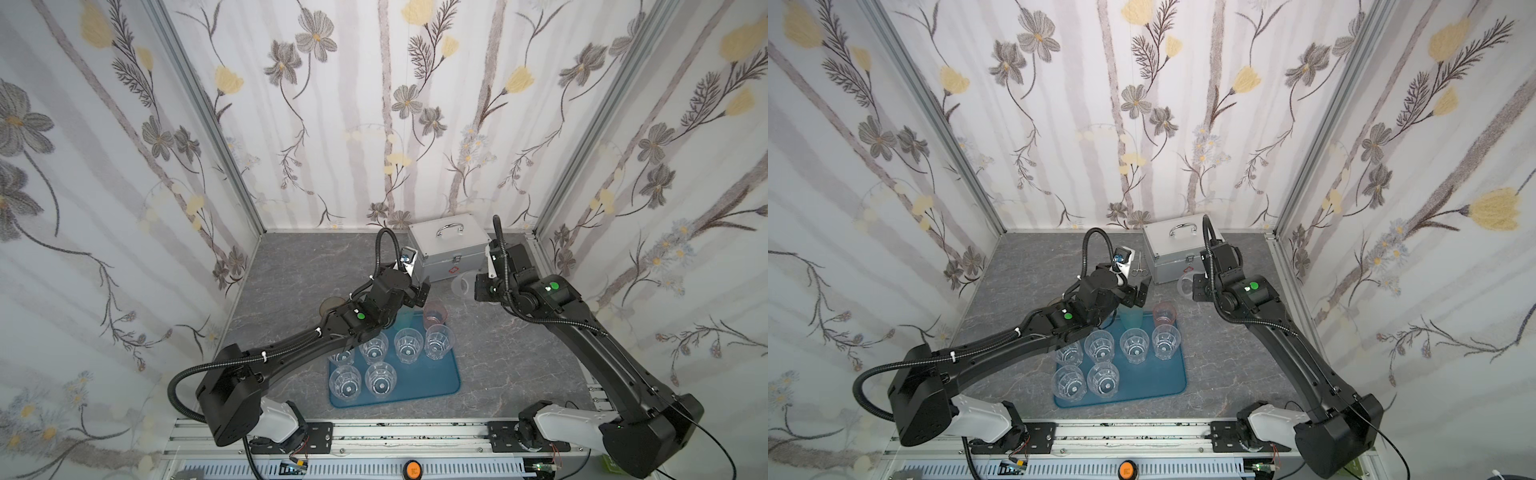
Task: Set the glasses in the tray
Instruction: 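Carry the frosted glass over the tray and lower it with the right gripper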
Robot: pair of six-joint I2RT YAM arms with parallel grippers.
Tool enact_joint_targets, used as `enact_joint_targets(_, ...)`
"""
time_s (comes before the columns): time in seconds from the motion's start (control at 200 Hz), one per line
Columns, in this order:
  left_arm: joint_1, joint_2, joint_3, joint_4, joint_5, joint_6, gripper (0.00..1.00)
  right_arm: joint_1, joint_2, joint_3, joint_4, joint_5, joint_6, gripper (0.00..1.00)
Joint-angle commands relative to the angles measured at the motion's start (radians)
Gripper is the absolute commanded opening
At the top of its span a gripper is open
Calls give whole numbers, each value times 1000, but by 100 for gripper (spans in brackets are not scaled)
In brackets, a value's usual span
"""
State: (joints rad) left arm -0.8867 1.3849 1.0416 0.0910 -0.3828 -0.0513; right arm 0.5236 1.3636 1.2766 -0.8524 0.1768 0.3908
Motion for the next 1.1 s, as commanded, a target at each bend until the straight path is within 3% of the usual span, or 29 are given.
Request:
enact_joint_targets(0.0, 19, -89, -51, -94, -52, -39, 100, 100, -37, 2, -128, -21, 45, 7)
enact_joint_targets(0.26, 73, -312, -182, -215, -86, -98, 100, 316, -65, 10, -263, -31, 123, 6)
enact_joint_targets(0.535, 77, -349, -212, -249, -82, -132, 100, 538, 37, -126, -142, -101, 187, 6)
enact_joint_targets(0.724, 77, -330, -203, -249, -68, -137, 100, 584, 172, -172, -3, -91, 184, 6)
enact_joint_targets(1.094, 78, -328, -221, -247, -78, -128, 100, 604, 334, -185, 79, -68, 155, 7)
